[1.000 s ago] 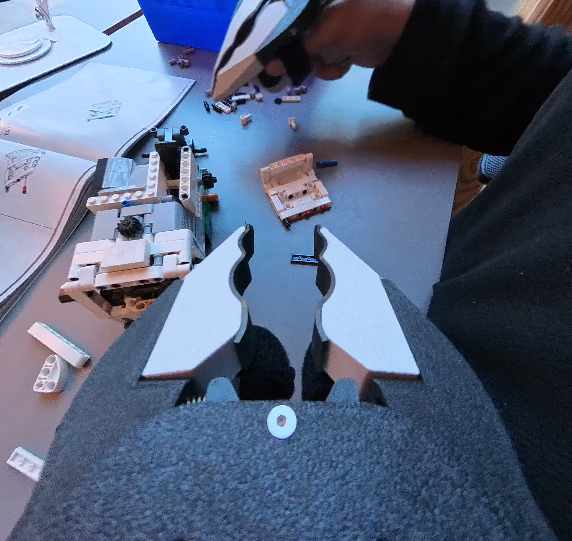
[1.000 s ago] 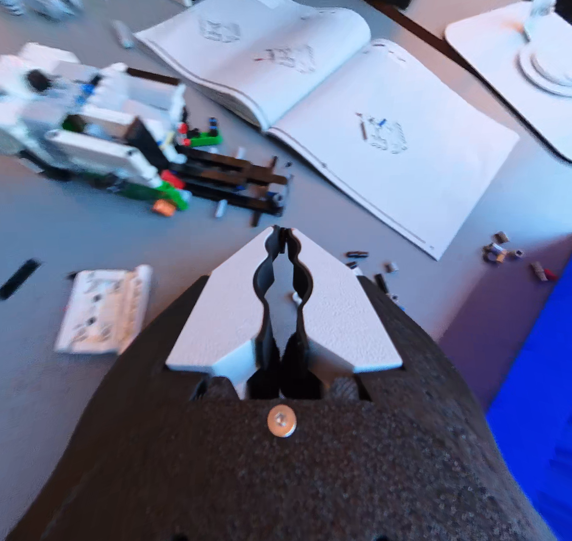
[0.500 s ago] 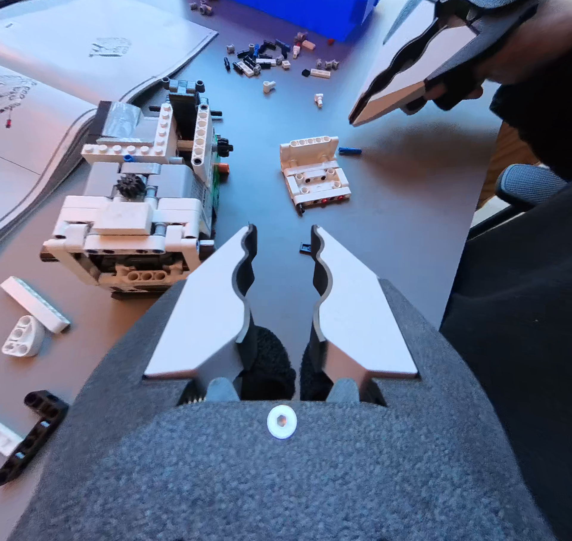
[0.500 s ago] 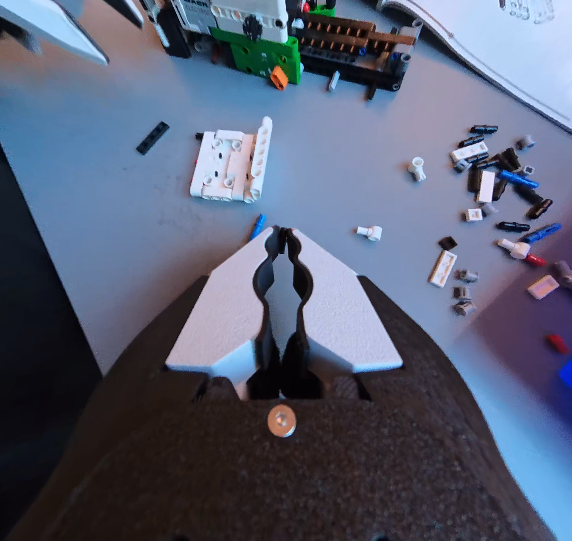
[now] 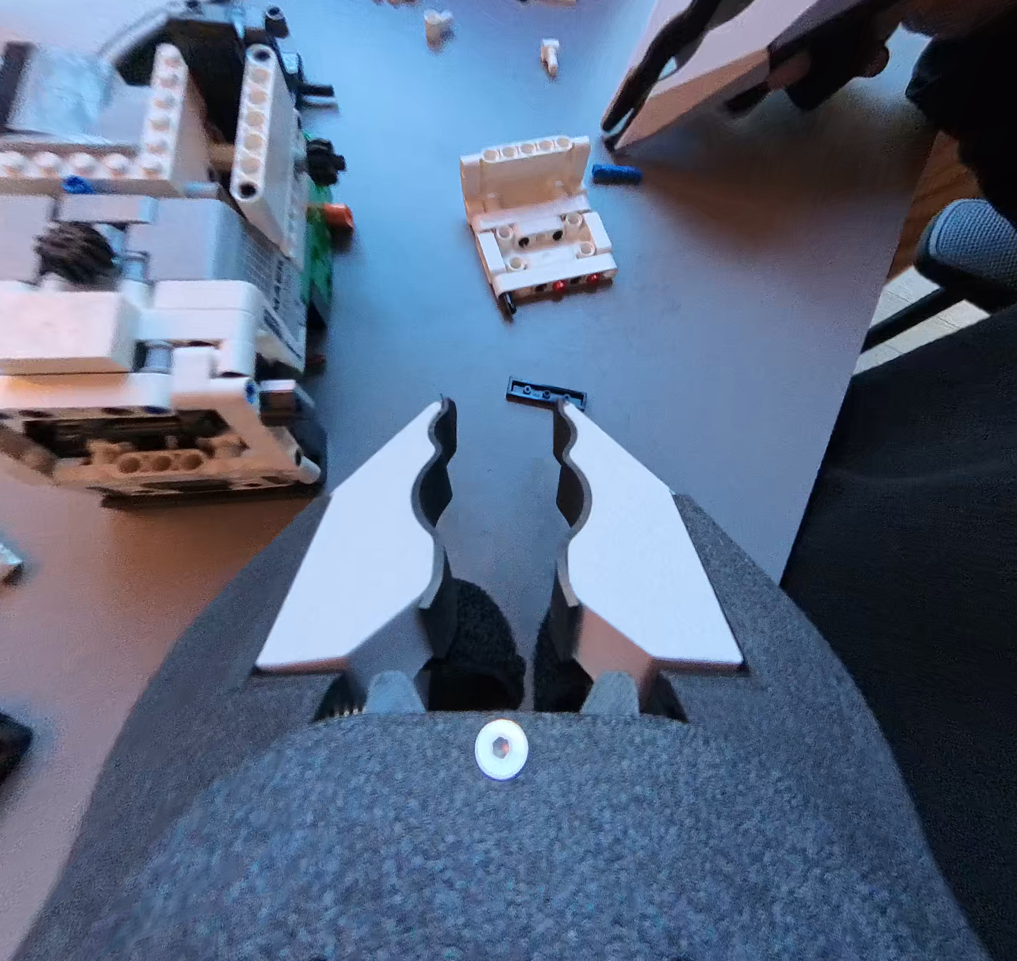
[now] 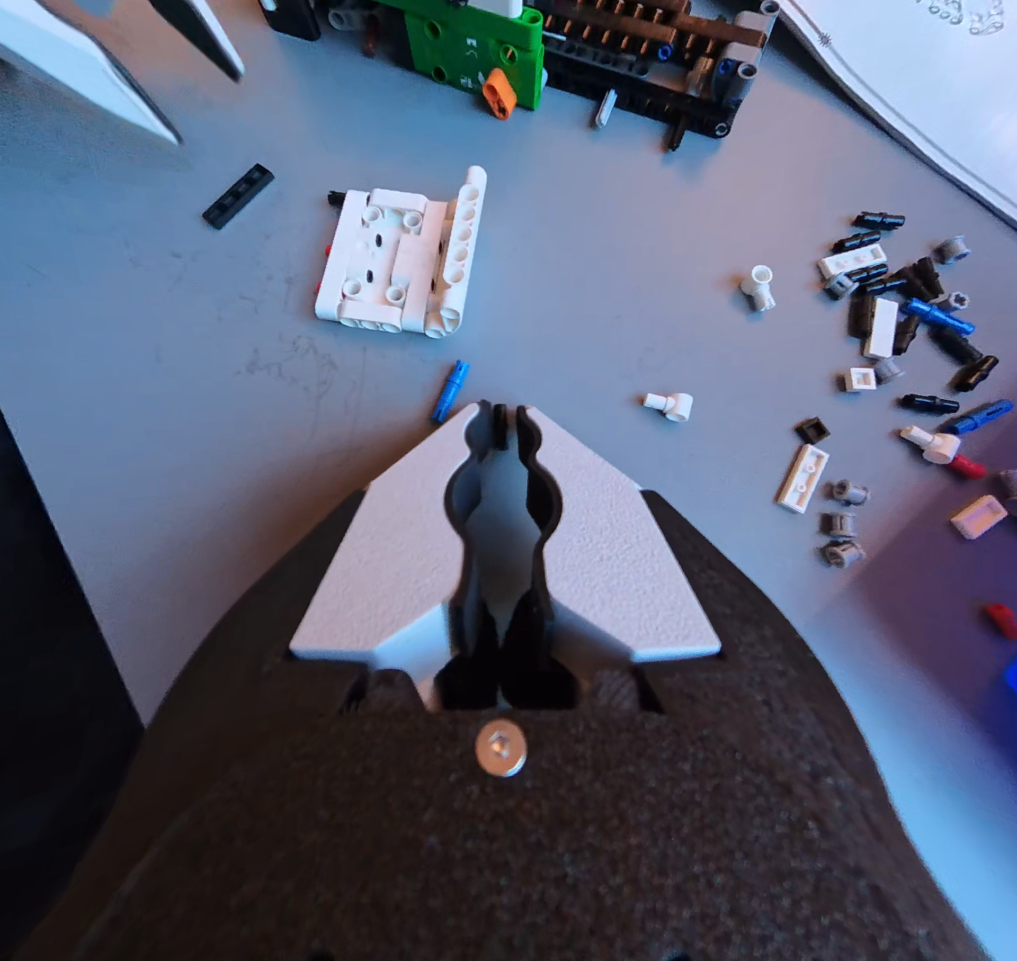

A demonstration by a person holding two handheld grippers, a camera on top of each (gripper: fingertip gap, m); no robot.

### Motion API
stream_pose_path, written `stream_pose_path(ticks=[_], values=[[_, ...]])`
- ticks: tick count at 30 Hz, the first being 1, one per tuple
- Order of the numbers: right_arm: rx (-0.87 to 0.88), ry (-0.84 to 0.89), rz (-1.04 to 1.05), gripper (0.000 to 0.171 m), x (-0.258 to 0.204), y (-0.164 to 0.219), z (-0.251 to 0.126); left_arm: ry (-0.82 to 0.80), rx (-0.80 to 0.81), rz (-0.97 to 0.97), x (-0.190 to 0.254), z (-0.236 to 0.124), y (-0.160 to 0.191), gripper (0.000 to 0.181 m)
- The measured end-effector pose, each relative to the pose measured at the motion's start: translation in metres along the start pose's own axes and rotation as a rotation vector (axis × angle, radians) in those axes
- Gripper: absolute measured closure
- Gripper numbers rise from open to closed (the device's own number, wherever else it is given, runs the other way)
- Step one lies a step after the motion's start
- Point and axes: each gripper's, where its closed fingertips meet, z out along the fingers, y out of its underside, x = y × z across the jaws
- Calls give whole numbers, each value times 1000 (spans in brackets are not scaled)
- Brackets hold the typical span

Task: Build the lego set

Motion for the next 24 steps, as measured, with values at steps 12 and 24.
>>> stream_pose_path(ticks=[12,24], values=[[160,-68,23,160,-53,-29,-15,76,-64,95,18,19,6,145],[378,-12,-94,154,-93,-77,-9,422,334,-262,43,-13,-63,151]])
